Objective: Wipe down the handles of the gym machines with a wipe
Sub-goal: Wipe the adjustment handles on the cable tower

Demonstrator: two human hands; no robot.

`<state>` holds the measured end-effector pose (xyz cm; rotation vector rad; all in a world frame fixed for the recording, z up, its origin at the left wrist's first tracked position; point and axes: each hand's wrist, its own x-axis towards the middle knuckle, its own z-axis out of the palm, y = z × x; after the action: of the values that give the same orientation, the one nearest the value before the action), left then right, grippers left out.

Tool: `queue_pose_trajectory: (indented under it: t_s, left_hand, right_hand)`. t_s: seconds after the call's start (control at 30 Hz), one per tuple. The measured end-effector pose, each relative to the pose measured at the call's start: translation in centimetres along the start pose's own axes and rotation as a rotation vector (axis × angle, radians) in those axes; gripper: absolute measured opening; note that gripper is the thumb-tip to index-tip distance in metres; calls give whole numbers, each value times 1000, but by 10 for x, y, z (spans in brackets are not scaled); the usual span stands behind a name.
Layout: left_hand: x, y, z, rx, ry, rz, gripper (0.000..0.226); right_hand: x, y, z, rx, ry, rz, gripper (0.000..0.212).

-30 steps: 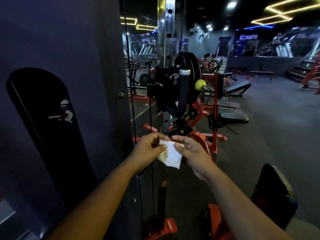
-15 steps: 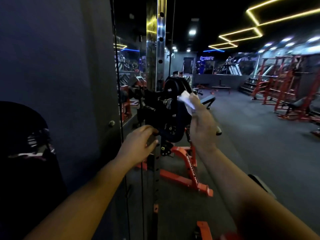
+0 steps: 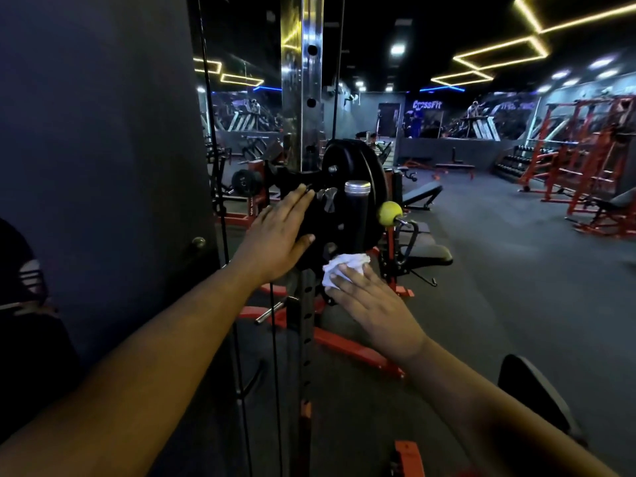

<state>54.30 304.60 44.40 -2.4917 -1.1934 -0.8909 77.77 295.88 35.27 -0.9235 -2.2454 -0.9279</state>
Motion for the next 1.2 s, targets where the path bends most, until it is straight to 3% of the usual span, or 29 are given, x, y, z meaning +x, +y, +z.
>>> queue_pose_trajectory:
  t_s: [0.13,0.3,0.5,0.6,0.7,0.8,0.97,1.1,1.2]
  left_hand:
    - [15,-4,-3,22,5,20,77]
    - [30,-11,0,58,-81,65,77]
    - [33,-25,-5,68,-100,134,75]
    - [38,-30,-7,48,-103,139,74]
    - [42,-30,-4,73,-50,163,72]
    - [42,-33,2,95,-37,171,72]
    - [41,-42,4,96,-59,202,71]
    - [41,-40,7,54,-51,200,69]
    - [41,-39,11,16,-41,197,69]
  right_hand:
    - [40,17,-41,61,179,85,42]
    - [71,31,-30,-175,33,109,46]
    - [3,-11,-11,-100,-145,11,47]
    - [27,-11,-36,24,11,146,43]
    - [70,8,-49,-11,179,338,49]
    - [65,10,-25,-189,76,307,58]
    - [8,-36,12,-383,-270,138,57]
    - [60,-46,11,-448,-340,253,54]
    - [102,-49,34,-532,-550,326,58]
